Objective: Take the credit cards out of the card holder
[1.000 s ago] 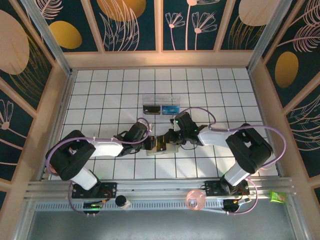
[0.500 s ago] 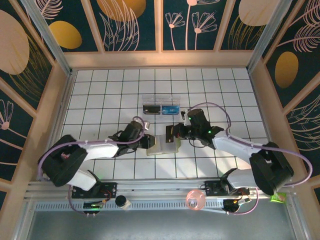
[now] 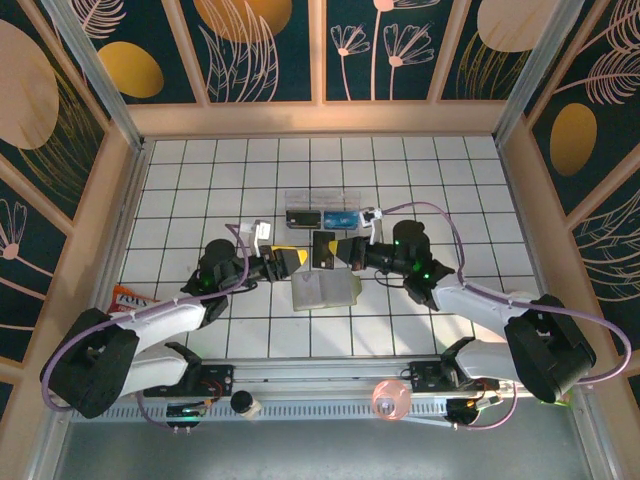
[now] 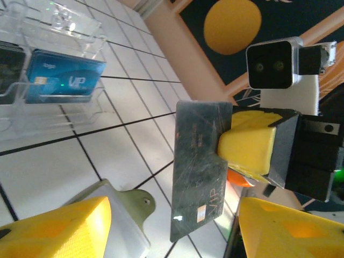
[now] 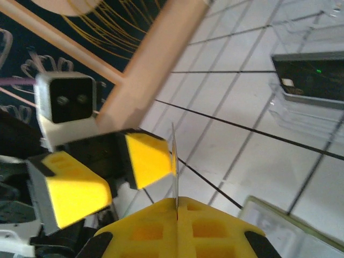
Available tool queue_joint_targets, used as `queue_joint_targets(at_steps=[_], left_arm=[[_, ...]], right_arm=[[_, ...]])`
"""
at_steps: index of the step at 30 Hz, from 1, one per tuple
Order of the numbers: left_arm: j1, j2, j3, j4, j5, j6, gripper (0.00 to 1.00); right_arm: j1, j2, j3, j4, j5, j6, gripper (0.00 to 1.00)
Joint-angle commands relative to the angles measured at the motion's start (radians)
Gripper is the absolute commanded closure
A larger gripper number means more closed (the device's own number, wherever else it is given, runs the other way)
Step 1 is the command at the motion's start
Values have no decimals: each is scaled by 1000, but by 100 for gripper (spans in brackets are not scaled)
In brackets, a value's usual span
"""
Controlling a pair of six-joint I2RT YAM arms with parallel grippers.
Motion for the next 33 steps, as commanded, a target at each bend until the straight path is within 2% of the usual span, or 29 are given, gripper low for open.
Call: queue_joint_targets(at_steps=[1, 5, 9, 19, 23, 30, 33], left_arm=[[4, -13, -36, 206, 56, -72, 36], [3, -24, -51, 236, 57, -87, 37], [4, -19, -51, 253, 69, -95, 44], [4, -22, -48, 292, 105, -125, 66], [3, -24, -47, 287, 109, -126, 80], [3, -23, -22, 254, 115, -113, 88], [3, -34, -2, 198, 112, -88, 98]], right_arm=[[-8, -7, -34, 268, -50, 89, 100], [-4, 22, -50, 398, -54, 163, 100], [7, 66, -39, 490, -66, 218, 100], [44, 137, 15, 465, -53, 205, 100], [48, 155, 24, 446, -46, 199, 100], [56, 171, 27, 431, -42, 188, 100], [55, 159, 28, 392, -46, 168, 100]])
